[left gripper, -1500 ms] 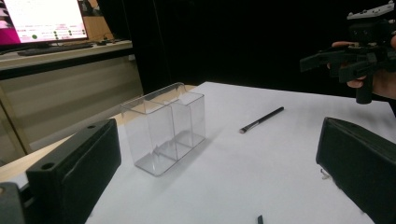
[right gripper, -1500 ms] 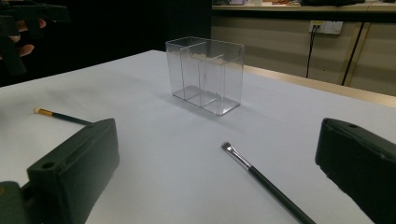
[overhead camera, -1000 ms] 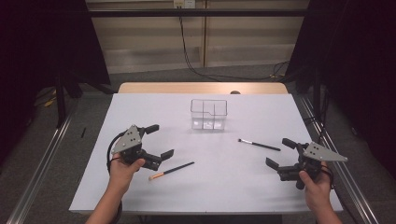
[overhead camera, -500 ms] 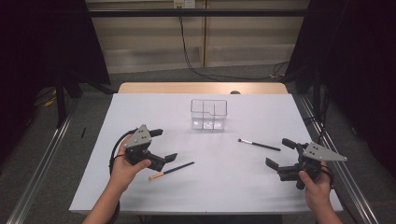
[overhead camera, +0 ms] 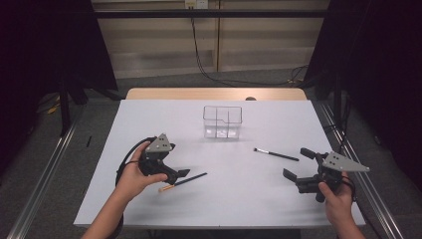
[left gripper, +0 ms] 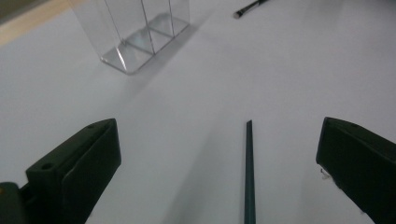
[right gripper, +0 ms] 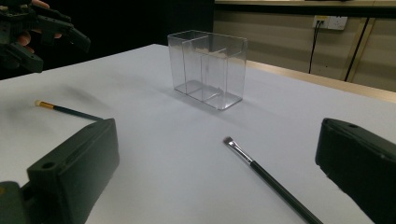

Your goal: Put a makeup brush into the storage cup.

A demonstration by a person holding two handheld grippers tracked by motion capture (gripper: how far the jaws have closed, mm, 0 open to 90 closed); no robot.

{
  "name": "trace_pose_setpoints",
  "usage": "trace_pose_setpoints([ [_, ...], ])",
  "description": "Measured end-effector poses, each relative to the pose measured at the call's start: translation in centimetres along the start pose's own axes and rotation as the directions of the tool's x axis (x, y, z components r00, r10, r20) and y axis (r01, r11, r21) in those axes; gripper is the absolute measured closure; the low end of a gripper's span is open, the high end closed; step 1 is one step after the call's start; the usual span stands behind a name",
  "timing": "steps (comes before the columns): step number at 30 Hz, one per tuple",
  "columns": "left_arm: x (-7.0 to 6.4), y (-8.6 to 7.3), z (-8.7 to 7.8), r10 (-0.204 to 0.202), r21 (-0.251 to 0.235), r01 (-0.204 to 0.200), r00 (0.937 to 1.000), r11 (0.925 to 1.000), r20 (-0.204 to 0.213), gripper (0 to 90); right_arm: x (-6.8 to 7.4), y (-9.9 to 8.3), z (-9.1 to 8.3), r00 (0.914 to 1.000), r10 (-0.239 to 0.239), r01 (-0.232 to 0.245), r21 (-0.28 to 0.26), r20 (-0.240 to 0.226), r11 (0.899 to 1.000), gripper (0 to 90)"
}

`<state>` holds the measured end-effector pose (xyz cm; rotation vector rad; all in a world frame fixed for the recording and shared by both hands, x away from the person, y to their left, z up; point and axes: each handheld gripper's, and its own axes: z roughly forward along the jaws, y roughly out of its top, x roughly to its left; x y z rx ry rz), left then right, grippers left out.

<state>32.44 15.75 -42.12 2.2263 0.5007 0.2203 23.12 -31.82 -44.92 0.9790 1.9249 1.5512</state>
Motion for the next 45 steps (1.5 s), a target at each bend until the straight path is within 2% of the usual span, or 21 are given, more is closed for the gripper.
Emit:
trace_pose_setpoints([
  [2, 0.0, 0.1, 0.1, -0.004, 0.041, 0.003, 0.9999, 0.9991, 0.014, 0.0, 0.0, 0.0, 0.0, 1.0, -0.001, 0.001, 0.0, 0.0, 1.0, 0.0],
  [3, 0.0, 0.1, 0.1, -0.004, 0.041, 0.003, 0.9999, 0.9991, 0.014, 0.0, 0.0, 0.0, 0.0, 1.0, -0.001, 0.001, 0.0, 0.0, 1.0, 0.0],
  [4, 0.1, 0.3, 0.2, -0.003, 0.079, 0.0, 0.9996, 0.9969, 0.027, 0.0, 0.0, 0.0, 0.0, 1.0, 0.0, 0.0, -0.001, -0.001, 1.0, 0.0],
  [5, 0.1, 0.3, 0.2, -0.003, 0.079, 0.0, 0.9996, 0.9969, 0.027, 0.0, 0.0, 0.0, 0.0, 1.0, 0.0, 0.0, -0.001, -0.001, 1.0, 0.0],
  [6, 0.2, 0.4, 0.2, -0.005, 0.112, 0.0, 0.9992, 0.9938, 0.039, 0.0, 0.0, 0.0, 0.0, 1.0, 0.0, 0.0, -0.001, 0.0, 1.0, 0.0],
  [7, 0.2, 0.4, 0.2, -0.005, 0.112, 0.0, 0.9992, 0.9938, 0.039, 0.0, 0.0, 0.0, 0.0, 1.0, 0.0, 0.0, -0.001, 0.0, 1.0, 0.0],
  [12, 0.2, 0.8, 0.6, -0.026, 0.221, 0.014, 0.9985, 0.9752, 0.049, 0.0, 0.0, 0.0, 0.0, 1.0, -0.005, 0.005, 0.002, -0.001, 1.0, 0.0],
  [14, 0.2, 0.9, 0.7, -0.011, 0.248, -0.001, 0.9988, 0.9688, 0.048, 0.0, 0.0, 0.0, 0.0, 1.0, -0.005, 0.005, 0.003, 0.0, 1.0, 0.0],
  [21, 0.0, 1.1, 1.5, -0.044, 0.378, 0.016, 0.997, 0.9258, 0.064, 0.0, 0.0, 0.0, 0.0, 1.0, -0.006, 0.006, 0.003, 0.001, 1.0, 0.0],
  [25, -0.1, 0.9, 2.0, -0.05, 0.448, 0.016, 0.9967, 0.8941, 0.064, 0.0, 0.0, 0.0, -0.1, 1.0, -0.007, 0.007, 0.004, 0.0, 1.0, 0.0],
  [27, -0.1, 0.9, 2.2, -0.054, 0.471, 0.018, 0.9967, 0.882, 0.062, 0.0, 0.0, 0.0, 0.0, 1.0, -0.005, 0.005, 0.008, 0.0, 1.0, 0.0],
  [29, -0.1, 0.9, 2.3, -0.064, 0.473, 0.028, 0.9962, 0.8807, 0.06, 0.4, 0.0, 0.0, 0.0, 1.0, -0.004, 0.004, 0.007, -0.001, 1.0, 0.0],
  [30, -0.1, 1.0, 2.3, -0.061, 0.486, 0.022, 0.996, 0.8737, 0.066, 0.7, 0.0, 0.0, 0.0, 1.0, -0.005, 0.005, 0.008, -0.001, 1.0, 0.0],
  [31, -0.2, 1.1, 2.4, -0.063, 0.489, 0.024, 0.996, 0.8721, 0.063, 0.9, 0.0, 0.0, 0.0, 1.0, -0.006, 0.006, 0.007, -0.002, 1.0, 0.0],
  [32, -0.2, 1.1, 2.4, -0.056, 0.498, 0.018, 0.9965, 0.8669, 0.061, 1.8, 0.0, 0.0, 0.0, 1.0, -0.006, 0.006, 0.007, -0.003, 1.0, 0.0],
  [33, -0.2, 1.1, 2.4, -0.056, 0.498, 0.018, 0.9965, 0.8669, 0.061, 2.2, 0.0, 0.0, 0.0, 1.0, -0.005, 0.005, 0.007, -0.002, 1.0, 0.0],
  [35, -0.2, 1.0, 2.4, -0.079, 0.514, 0.039, 0.9953, 0.8568, 0.056, 4.4, 0.0, 0.0, 0.0, 1.0, -0.006, 0.006, 0.008, -0.002, 1.0, 0.0],
  [37, -0.1, 1.0, 2.4, -0.078, 0.531, 0.034, 0.9951, 0.847, 0.061, 6.7, 0.0, 0.0, 0.0, 1.0, -0.006, 0.006, 0.01, -0.001, 1.0, 0.0],
  [40, -0.2, 1.0, 2.4, -0.078, 0.533, 0.038, 0.9957, 0.845, 0.051, 12.8, 0.0, 0.0, 0.0, 1.0, -0.005, 0.005, 0.009, -0.003, 1.0, 0.0],
  [42, -0.1, 1.1, 2.2, -0.098, 0.537, 0.056, 0.9939, 0.8417, 0.051, 19.3, 0.0, 0.0, 0.1, 1.0, -0.006, 0.006, 0.009, 0.0, 1.0, 0.0],
  [45, -0.1, 1.1, 2.1, -0.089, 0.543, 0.048, 0.9948, 0.8384, 0.05, 26.6, 0.0, 0.0, 0.1, 1.0, -0.007, 0.007, 0.01, 0.0, 1.0, 0.0],
])
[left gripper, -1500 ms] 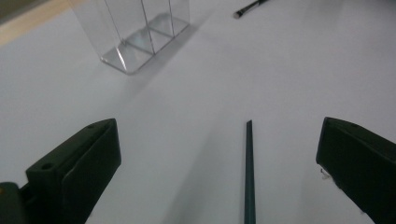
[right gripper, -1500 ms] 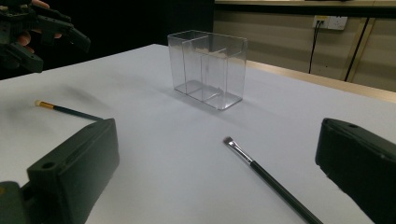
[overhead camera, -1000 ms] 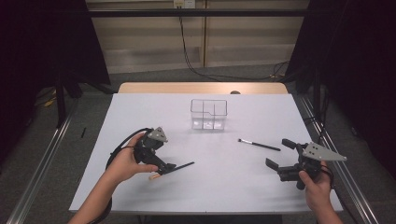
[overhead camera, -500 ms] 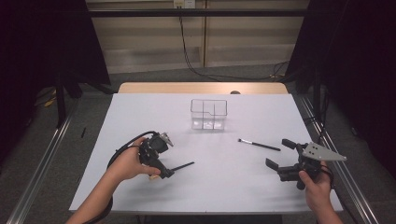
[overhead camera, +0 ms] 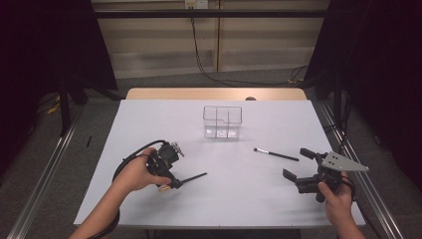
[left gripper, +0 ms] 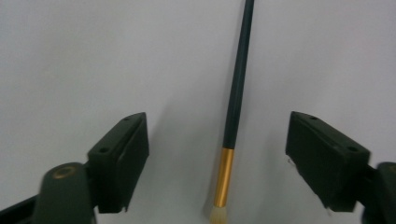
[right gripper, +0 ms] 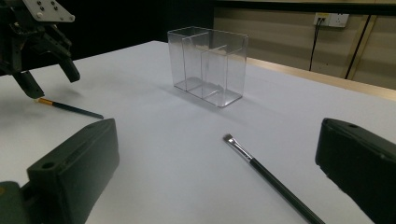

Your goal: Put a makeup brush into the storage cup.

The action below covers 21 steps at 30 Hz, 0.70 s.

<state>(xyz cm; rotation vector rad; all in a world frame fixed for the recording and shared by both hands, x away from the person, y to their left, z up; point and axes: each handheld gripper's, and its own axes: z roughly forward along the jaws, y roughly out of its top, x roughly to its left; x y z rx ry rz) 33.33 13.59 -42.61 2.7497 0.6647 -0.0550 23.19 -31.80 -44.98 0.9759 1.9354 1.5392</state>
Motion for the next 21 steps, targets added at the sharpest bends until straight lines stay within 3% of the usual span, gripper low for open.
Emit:
trace_pose_setpoints([
  [3, -0.07, -0.01, 0.0, 0.006, 0.018, -0.006, 0.9999, 0.9998, 0.009, 34.2, 0.02, 0.02, 0.0, 1.0, 0.001, -0.001, 0.0, -0.002, 1.0, 0.0],
  [10, -0.45, 0.11, 0.29, 0.027, 0.031, -0.028, 0.9996, 0.9991, 0.008, 42.5, 0.01, 0.02, -0.01, 1.0, 0.001, -0.001, 0.002, -0.002, 1.0, 0.0],
  [21, -0.79, 0.41, 0.58, 0.011, 0.087, -0.015, 0.9989, 0.9961, 0.046, 58.5, -0.03, 0.03, -0.07, 1.0, 0.0, 0.0, 0.002, -0.002, 1.0, 0.0],
])
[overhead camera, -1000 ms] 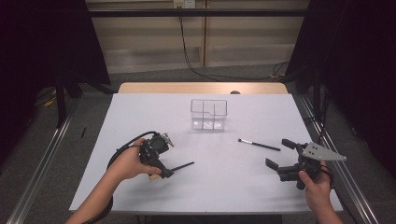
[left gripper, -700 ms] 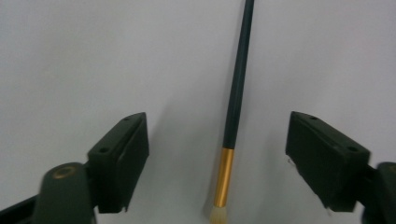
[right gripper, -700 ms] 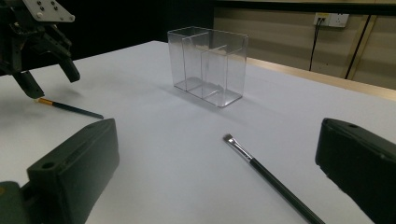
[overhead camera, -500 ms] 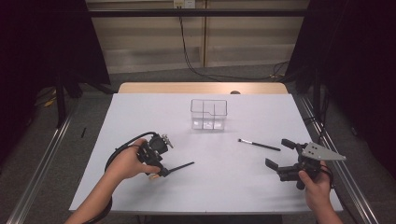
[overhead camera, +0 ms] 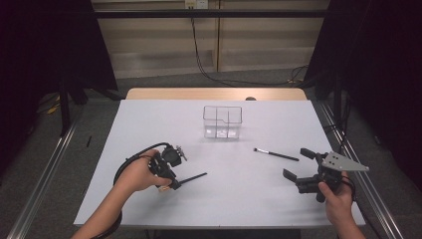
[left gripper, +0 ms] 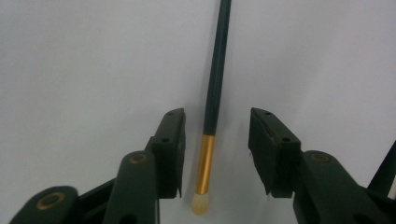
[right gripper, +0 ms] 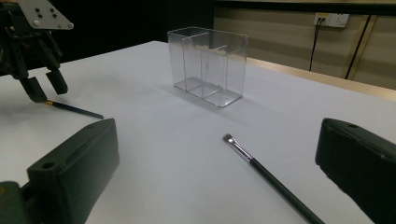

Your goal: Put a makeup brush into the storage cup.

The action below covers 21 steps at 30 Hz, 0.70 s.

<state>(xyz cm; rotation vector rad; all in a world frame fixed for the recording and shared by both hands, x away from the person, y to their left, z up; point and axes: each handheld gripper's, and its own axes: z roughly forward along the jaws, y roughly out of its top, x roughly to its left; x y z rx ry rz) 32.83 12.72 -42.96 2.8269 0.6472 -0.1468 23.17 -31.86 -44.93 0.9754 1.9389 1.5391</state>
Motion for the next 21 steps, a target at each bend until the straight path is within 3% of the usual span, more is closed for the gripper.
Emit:
trace_pose_setpoints([
  [8, -0.23, 0.17, 0.16, 0.007, 0.028, -0.007, 1.0, 0.9996, -0.003, 65.8, 0.01, 0.0, 0.0, 1.0, 0.001, -0.001, 0.0, 0.0, 1.0, 0.0],
  [14, -0.07, 0.11, 0.44, 0.02, 0.073, -0.018, 0.9992, 0.9972, -0.035, 68.8, 0.02, 0.0, 0.0, 1.0, 0.0, 0.0, 0.001, 0.0, 1.0, 0.0],
  [20, 0.03, -0.05, 0.86, 0.023, 0.086, -0.02, 0.999, 0.9961, -0.038, 72.7, 0.01, 0.0, -0.01, 1.0, -0.002, 0.002, 0.0, -0.002, 1.0, 0.0],
  [21, -0.03, 0.0, 0.99, 0.038, 0.102, -0.033, 0.9981, 0.9943, -0.049, 73.4, 0.01, 0.0, -0.01, 1.0, -0.002, 0.002, 0.001, -0.001, 1.0, 0.0],
])
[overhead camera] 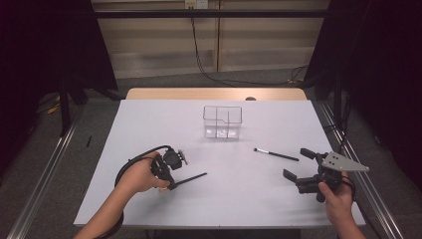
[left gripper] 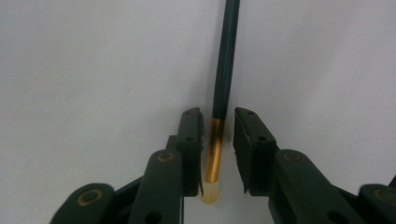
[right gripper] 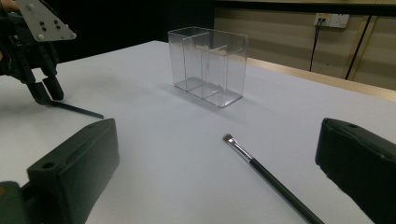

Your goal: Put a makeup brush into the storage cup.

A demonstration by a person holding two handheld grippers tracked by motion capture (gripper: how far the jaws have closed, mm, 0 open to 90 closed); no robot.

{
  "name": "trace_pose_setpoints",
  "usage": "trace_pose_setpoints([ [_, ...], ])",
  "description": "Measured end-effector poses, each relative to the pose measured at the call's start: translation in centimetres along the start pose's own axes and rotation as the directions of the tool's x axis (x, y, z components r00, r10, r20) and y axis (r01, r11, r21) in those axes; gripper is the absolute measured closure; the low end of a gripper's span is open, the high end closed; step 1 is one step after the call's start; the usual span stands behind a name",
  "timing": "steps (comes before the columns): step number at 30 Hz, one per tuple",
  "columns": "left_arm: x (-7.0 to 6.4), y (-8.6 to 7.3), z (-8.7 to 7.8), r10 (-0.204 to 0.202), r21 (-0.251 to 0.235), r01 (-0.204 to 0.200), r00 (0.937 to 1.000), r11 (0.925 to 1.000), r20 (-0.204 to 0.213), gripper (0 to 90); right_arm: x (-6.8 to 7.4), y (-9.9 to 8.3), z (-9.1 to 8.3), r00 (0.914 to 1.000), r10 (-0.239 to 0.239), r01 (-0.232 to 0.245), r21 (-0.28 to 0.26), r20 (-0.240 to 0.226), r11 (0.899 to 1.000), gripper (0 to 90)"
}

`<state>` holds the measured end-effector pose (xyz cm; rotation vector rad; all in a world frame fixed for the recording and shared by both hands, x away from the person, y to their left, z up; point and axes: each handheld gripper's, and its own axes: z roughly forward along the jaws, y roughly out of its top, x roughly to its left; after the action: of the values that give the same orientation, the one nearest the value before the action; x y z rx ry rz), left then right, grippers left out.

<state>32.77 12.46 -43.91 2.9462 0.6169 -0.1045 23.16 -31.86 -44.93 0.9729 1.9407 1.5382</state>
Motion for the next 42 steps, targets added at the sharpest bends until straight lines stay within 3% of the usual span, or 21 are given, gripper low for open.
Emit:
trace_pose_setpoints([
  [15, -0.3, 0.5, 0.4, 0.03, 0.022, -0.029, 0.9991, 0.9993, -0.031, 83.9, 0.1, 0.0, 0.1, 1.0, -0.009, 0.009, 0.006, -0.003, 1.0, 0.0],
  [29, -0.3, 0.7, 0.2, 0.025, 0.043, -0.023, 0.9991, 0.9988, -0.035, 84.2, 0.1, 0.0, 0.2, 0.9999, -0.009, 0.009, 0.012, -0.004, 1.0, 0.0],
  [37, -0.3, 0.7, -0.7, 0.002, 0.002, -0.002, 0.9999, 1.0, -0.016, 84.2, 0.0, -0.1, 0.1, 1.0, -0.006, 0.006, 0.012, -0.004, 1.0, 0.0],
  [42, -0.4, 0.9, -1.0, 0.014, 0.006, -0.014, 0.9998, 0.9999, -0.016, 84.2, 0.1, -0.1, 0.2, 1.0, -0.009, 0.009, 0.013, -0.004, 1.0, 0.0],
])
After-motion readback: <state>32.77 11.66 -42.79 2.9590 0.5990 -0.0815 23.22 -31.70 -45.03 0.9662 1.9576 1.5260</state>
